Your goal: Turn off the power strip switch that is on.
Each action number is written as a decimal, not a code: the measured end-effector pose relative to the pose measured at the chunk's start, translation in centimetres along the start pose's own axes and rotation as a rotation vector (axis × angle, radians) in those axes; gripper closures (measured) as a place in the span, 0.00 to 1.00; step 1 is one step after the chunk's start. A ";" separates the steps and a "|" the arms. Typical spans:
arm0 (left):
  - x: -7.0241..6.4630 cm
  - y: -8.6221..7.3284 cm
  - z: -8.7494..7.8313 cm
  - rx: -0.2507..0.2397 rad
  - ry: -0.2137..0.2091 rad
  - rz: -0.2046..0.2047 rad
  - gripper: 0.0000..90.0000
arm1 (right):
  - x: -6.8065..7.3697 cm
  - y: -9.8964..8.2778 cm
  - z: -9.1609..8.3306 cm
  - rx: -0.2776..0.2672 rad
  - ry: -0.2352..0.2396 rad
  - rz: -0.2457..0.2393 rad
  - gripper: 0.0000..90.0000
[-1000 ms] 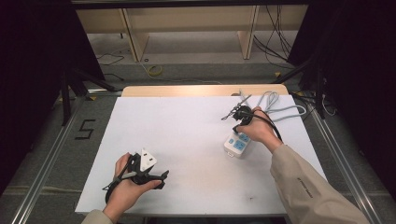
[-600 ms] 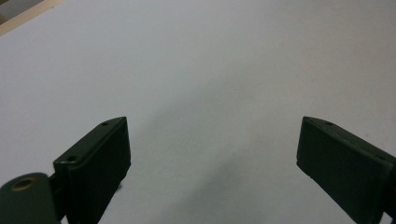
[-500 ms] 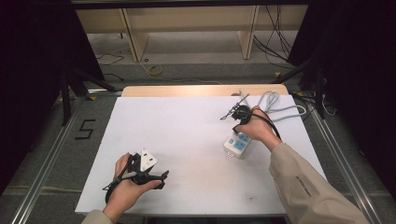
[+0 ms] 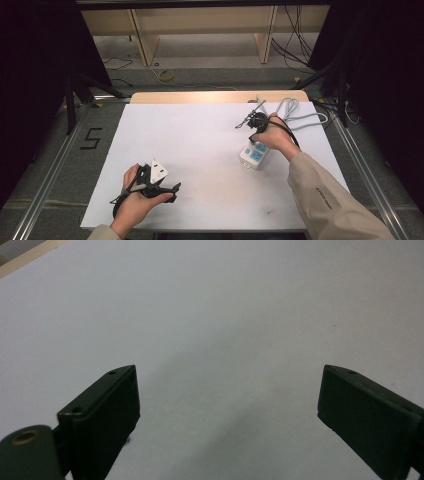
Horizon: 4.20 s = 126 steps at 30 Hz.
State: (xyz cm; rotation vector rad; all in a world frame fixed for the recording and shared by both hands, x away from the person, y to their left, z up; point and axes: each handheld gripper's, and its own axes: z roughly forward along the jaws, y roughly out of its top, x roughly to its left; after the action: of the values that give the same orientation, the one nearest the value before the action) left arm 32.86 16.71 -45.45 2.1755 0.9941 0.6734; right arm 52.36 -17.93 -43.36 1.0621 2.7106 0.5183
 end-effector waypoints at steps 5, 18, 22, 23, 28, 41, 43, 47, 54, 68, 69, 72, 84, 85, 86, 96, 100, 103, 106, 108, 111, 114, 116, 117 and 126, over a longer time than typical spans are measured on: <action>0.0 0.0 0.0 -0.002 0.002 0.000 0.10 | -0.1 0.0 0.0 -0.002 0.010 0.009 1.00; 0.1 0.0 0.0 0.001 0.000 -0.002 0.10 | 0.1 -0.1 0.0 -0.008 -0.004 -0.003 1.00; 0.0 0.0 0.0 0.000 0.000 -0.004 0.10 | 0.1 -0.1 0.0 -0.010 -0.005 -0.001 1.00; 0.1 -0.1 0.0 0.001 0.000 -0.003 0.10 | 0.1 -0.1 0.0 -0.011 -0.003 0.000 1.00; 0.1 0.0 0.0 0.001 -0.001 -0.002 0.10 | 0.1 -0.1 -0.1 -0.011 -0.002 0.002 1.00; 0.0 0.0 0.1 0.002 -0.003 -0.001 0.11 | 0.0 -0.2 -0.1 -0.012 -0.002 0.007 1.00; 0.0 0.0 0.1 0.002 -0.003 -0.001 0.11 | 0.0 -0.2 -0.1 -0.013 -0.001 0.006 1.00; 0.0 0.0 0.1 0.001 -0.002 -0.003 0.10 | 0.0 -0.2 -0.1 -0.016 0.001 0.006 1.00; 0.0 0.0 0.1 0.003 -0.004 0.003 0.10 | -0.1 -0.2 -0.1 -0.019 0.001 0.005 1.00; 0.0 0.0 0.1 0.002 -0.004 0.002 0.10 | -0.1 -0.2 -0.1 -0.020 0.004 0.006 1.00; 0.0 0.0 0.1 0.002 -0.004 0.002 0.10 | -0.1 -0.2 -0.1 -0.018 0.004 0.007 1.00; 0.1 0.0 0.1 0.003 -0.004 0.001 0.10 | 0.0 -0.2 -0.1 -0.018 0.000 0.002 1.00; 0.0 0.0 0.1 0.008 -0.006 0.003 0.11 | 0.0 -0.1 -0.4 -0.027 -0.007 -0.004 1.00; 0.0 0.0 0.1 0.009 -0.006 0.003 0.11 | 0.0 -0.2 -0.4 -0.027 -0.008 -0.004 1.00; 0.0 0.0 0.1 0.007 -0.006 0.002 0.11 | 0.0 -0.2 -0.4 -0.028 -0.005 -0.003 1.00; 0.1 0.0 0.1 0.006 -0.004 0.000 0.11 | 0.0 -0.4 -1.0 -0.062 -0.006 -0.001 1.00; 0.1 0.0 0.1 0.005 -0.003 0.000 0.11 | -0.1 -0.6 -1.4 -0.077 -0.005 0.006 1.00; 0.0 0.0 0.1 0.005 -0.003 0.000 0.11 | -0.2 -0.9 -1.6 -0.097 -0.005 0.006 1.00; 0.0 0.0 0.1 0.005 -0.002 -0.003 0.11 | -0.2 -1.1 -1.9 -0.114 -0.002 0.014 1.00; 0.0 -0.1 0.1 0.006 -0.002 -0.003 0.11 | -0.2 -1.4 -2.0 -0.120 0.002 0.015 1.00; 0.0 -0.1 0.1 0.006 -0.002 -0.004 0.11 | -0.3 -1.7 -2.1 -0.146 0.009 0.021 1.00; 0.0 -0.1 0.1 0.006 -0.001 -0.003 0.11 | -0.4 -2.0 -2.3 -0.163 0.007 0.030 0.95; 0.0 0.0 0.1 0.006 -0.001 -0.001 0.11 | -0.4 -2.2 -2.5 -0.166 0.005 0.022 0.95; 0.0 0.0 0.1 0.006 -0.001 -0.003 0.11 | -0.4 -2.3 -2.6 -0.167 0.008 0.024 0.95; 0.0 -0.1 0.1 0.006 0.000 -0.005 0.11 | -0.2 -2.9 -3.2 -0.201 0.008 0.031 0.88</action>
State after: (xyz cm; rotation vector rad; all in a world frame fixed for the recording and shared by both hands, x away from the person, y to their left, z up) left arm 32.92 16.72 -45.57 2.1777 1.0027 0.6691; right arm 49.75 -20.89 -41.48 1.0514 2.5855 0.7827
